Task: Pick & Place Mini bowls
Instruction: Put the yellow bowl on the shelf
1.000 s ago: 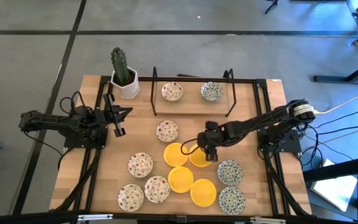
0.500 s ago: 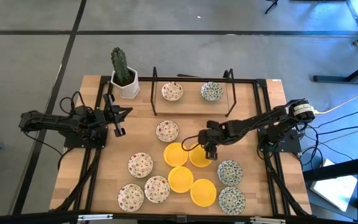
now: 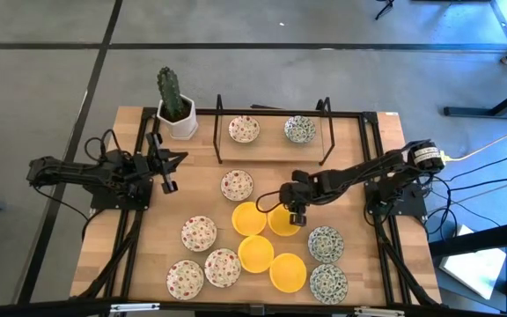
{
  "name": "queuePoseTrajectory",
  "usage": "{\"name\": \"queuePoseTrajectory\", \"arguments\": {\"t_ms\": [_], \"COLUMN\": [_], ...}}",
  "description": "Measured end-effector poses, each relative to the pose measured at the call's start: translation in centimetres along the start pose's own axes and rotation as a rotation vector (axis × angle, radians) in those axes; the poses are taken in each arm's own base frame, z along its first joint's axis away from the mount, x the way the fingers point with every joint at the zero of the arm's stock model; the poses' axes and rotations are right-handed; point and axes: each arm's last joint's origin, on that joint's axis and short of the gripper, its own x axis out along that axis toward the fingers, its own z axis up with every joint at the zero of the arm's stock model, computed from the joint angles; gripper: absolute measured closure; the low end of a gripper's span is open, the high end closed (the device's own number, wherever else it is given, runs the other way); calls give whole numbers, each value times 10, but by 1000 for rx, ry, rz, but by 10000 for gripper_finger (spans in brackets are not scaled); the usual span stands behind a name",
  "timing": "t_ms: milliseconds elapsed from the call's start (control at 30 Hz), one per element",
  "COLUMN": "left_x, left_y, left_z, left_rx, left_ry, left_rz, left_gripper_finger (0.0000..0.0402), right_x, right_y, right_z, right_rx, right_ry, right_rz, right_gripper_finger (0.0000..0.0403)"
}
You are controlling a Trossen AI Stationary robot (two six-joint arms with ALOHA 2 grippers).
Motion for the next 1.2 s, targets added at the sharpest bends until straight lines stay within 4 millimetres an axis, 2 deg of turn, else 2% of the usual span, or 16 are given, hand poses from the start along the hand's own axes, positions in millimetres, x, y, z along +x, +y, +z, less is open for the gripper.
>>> {"name": "queuePoseTrajectory", "arguments": {"t_ms": [167,333,533,733,867,967,1067,1200], "left_x": [0,0,0,0,0,0,0,0], "left_y": [0,0,0,0,-1,-1,-1,-1], "left_z": [0,0,0,0,-2,-3,-3,-3], "left_rx": [1,1,0,2,5,9,9,9], "left_ry": [0,2,2,5,18,30,29,29], "left_rz": [0,2,2,1,-6,-11,-11,-11], "left_gripper_finger": [398,394,400,395,395,398,399,396], "right_x": [8,11,-4,-51,-96,-135,-163,-176], "right_y": [1,-2,-8,-9,-10,-11,-12,-15], "right_z": [-2,0,15,37,34,20,-2,-38], "right_rx": [-11,3,-15,-51,-86,-87,-89,-91], "right_ry": [29,32,-26,-181,-320,-471,-627,-794], "right_rz": [1,7,9,32,66,103,149,211], "right_gripper_finger": [328,388,390,396,398,399,399,400]}}
